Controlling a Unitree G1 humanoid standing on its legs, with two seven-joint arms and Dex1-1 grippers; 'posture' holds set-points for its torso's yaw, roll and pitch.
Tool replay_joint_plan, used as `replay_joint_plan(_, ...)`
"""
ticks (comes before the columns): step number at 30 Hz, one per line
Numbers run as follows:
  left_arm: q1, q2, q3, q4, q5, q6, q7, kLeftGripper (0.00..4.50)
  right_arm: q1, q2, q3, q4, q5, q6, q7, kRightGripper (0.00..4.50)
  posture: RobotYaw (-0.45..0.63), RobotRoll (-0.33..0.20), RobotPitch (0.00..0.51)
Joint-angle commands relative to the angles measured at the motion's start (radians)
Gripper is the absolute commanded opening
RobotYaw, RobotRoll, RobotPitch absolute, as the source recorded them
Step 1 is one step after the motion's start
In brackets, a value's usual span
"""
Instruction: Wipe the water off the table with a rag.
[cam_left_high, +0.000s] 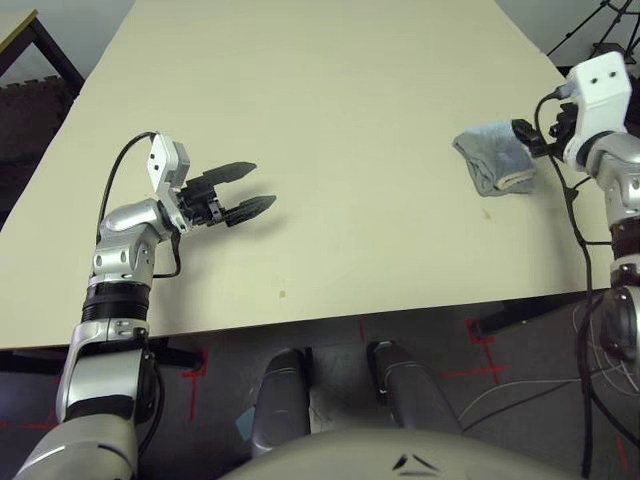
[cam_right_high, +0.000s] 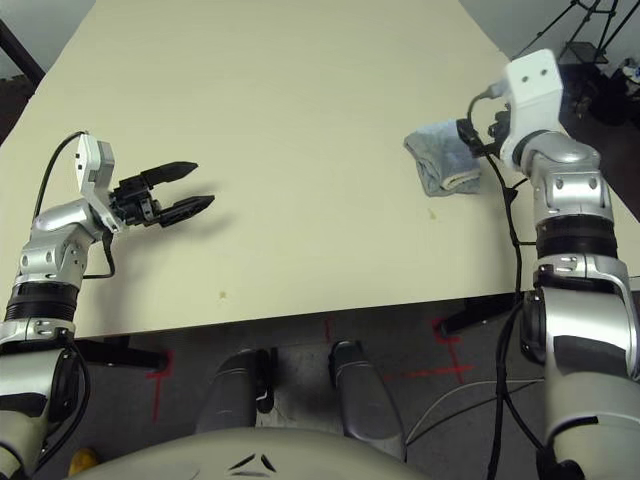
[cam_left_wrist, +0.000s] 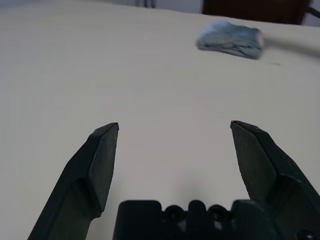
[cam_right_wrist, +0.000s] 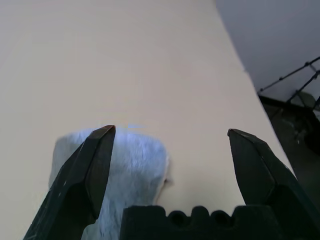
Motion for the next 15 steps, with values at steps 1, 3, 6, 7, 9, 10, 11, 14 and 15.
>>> replay_joint_plan(1,-0.008,-0.033,0.065,0.044,0.029,-0.074,0.173,4.5,0.046,0.042,-0.057,-0.071,0.068,-0.028,-0.013,4.49,-0.14,0.0,0.146)
replay_joint_plan(3,-0.009,-0.044,0.098,0.061,0.04,-0.111,0.272,4.5,0.064,0.069,-0.073,-0.103,0.095,-0.041,-0.014,4.49,-0.13,0.0,0.153)
replay_joint_plan(6,-0.014,-0.043,0.131,0.101,0.07,-0.156,0.406,4.5,0.077,0.094,-0.082,-0.117,0.111,-0.055,-0.021,4.49,-0.12,0.0,0.163)
replay_joint_plan(7,-0.012,-0.037,0.143,0.121,0.091,-0.183,0.463,4.5,0.083,0.101,-0.087,-0.113,0.118,-0.062,-0.019,4.49,-0.12,0.0,0.165)
replay_joint_plan(9,-0.016,-0.028,0.16,0.16,0.124,-0.219,0.554,4.5,0.086,0.114,-0.093,-0.1,0.128,-0.073,-0.019,4.49,-0.1,0.0,0.173)
replay_joint_plan(10,-0.018,-0.022,0.167,0.18,0.141,-0.231,0.598,4.5,0.088,0.119,-0.095,-0.092,0.132,-0.077,-0.02,4.49,-0.1,0.0,0.175)
replay_joint_plan(11,-0.021,-0.018,0.171,0.2,0.153,-0.243,0.63,4.5,0.088,0.125,-0.098,-0.081,0.135,-0.082,-0.022,4.49,-0.09,0.0,0.175)
replay_joint_plan(14,-0.025,-0.009,0.184,0.236,0.178,-0.262,0.714,4.5,0.085,0.133,-0.105,-0.038,0.148,-0.097,-0.015,4.49,-0.07,0.0,0.176)
replay_joint_plan(15,-0.021,-0.008,0.186,0.237,0.181,-0.265,0.731,4.5,0.083,0.131,-0.104,-0.018,0.147,-0.109,-0.008,4.49,-0.07,0.0,0.176)
